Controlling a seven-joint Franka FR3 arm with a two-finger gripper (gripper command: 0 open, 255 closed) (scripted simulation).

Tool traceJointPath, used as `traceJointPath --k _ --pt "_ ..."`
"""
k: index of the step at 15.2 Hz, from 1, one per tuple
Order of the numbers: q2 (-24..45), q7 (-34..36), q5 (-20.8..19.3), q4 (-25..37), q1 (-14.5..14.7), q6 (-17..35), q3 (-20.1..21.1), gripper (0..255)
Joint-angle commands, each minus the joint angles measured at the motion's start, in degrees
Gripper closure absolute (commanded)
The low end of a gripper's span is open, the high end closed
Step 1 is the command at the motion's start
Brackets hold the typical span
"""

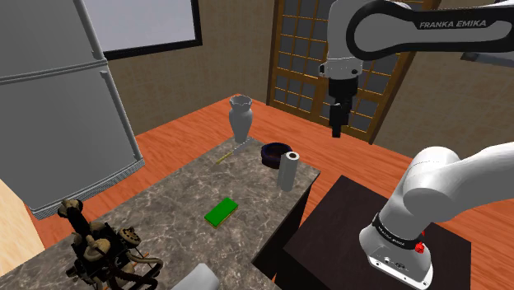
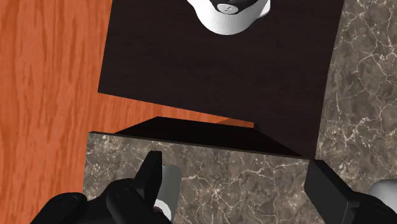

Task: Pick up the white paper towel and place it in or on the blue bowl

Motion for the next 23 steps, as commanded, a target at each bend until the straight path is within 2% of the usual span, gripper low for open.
traceJointPath --k 1,7,12,17,23 --pt "0.0 0.0 0.0 0.0 0.0 0.0 0.0 0" --pt "4.11 -1.54 -1.61 -7.58 -1.17 15.36 -1.62 0" --pt "10.76 -2.69 -2.81 -11.45 -2.23 28.97 -3.06 0" --pt "20.17 -3.85 -3.66 -12.77 -3.21 42.79 -4.53 0" --pt "33.95 -5.68 -3.56 -10.84 -3.96 58.35 -6.26 0"
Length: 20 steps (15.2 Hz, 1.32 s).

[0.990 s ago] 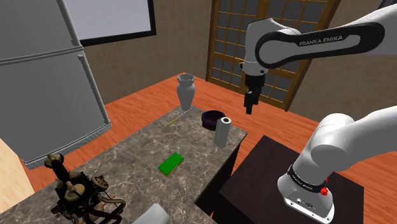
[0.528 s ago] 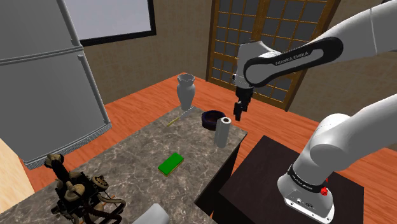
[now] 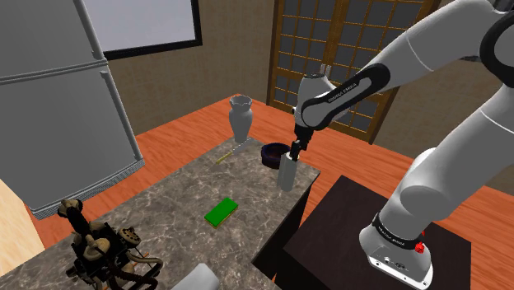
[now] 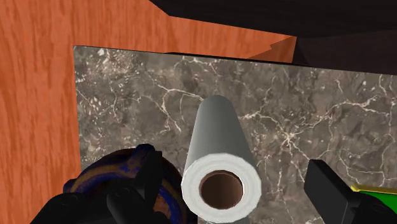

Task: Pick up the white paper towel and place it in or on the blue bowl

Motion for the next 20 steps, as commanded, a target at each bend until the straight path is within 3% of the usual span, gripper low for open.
traceJointPath --k 1,8,16,17,20 --pt "2.68 -0.25 0.15 0.53 -0.04 3.03 -0.21 0" --pt "8.65 -0.52 0.49 -0.58 -0.01 10.11 -0.36 0" --pt "8.64 -0.52 0.49 -0.59 -0.02 10.1 -0.36 0" --pt "8.64 -0.52 0.49 -0.59 -0.02 10.1 -0.36 255" --pt "8.64 -0.52 0.49 -0.58 -0.02 10.1 -0.36 255"
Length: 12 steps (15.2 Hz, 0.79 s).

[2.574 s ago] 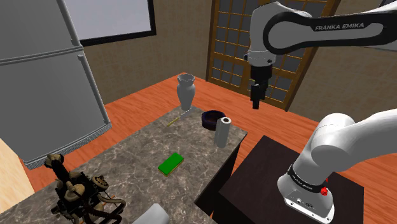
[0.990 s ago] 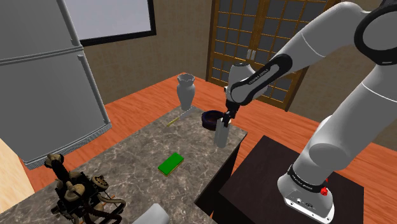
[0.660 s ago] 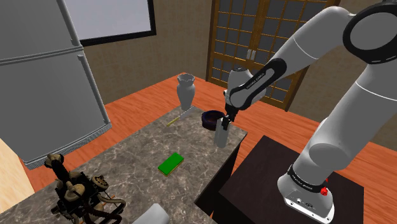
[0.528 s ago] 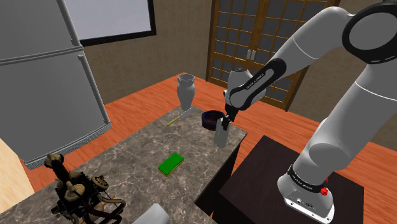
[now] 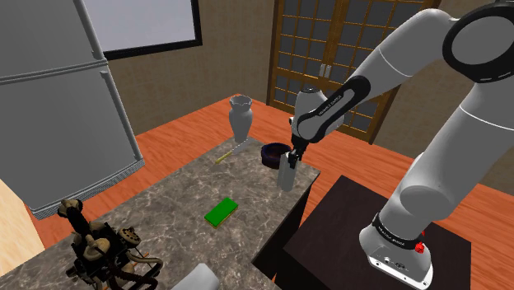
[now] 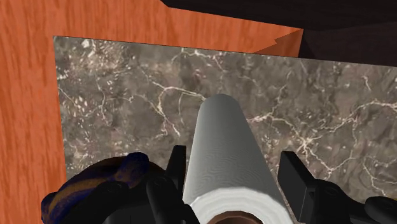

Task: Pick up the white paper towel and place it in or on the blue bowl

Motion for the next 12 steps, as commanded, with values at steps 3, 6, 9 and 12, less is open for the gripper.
traceJointPath --k 3,6,9,12 --pt "0.02 0.01 -0.01 -0.01 -0.01 0.02 -0.01 255" --pt "0.03 0.0 -0.01 0.0 -0.02 0.02 -0.02 255" --pt "-2.44 0.1 -0.18 0.33 -0.04 -2.79 0.01 255" --pt "-4.78 0.16 -0.31 0.8 -0.07 -5.59 0.05 255"
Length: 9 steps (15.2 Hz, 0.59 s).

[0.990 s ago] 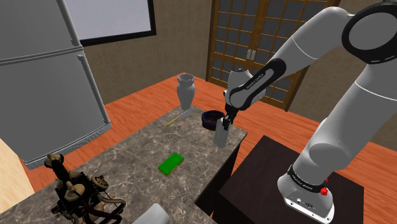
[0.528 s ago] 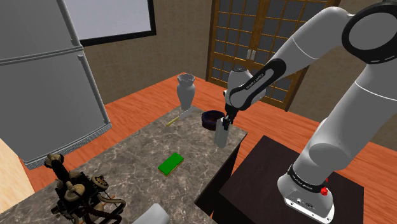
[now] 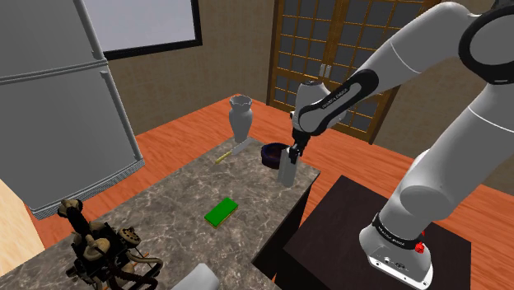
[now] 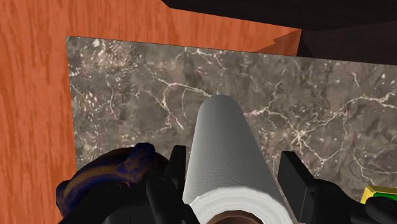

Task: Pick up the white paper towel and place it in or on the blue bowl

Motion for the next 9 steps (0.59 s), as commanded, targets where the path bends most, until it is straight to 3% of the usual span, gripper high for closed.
traceJointPath --k 1,9 --pt "-1.64 0.12 -0.09 0.14 0.01 -1.81 0.07 255" --pt "-7.06 0.19 -0.25 2.15 -0.03 -9.23 0.23 255"
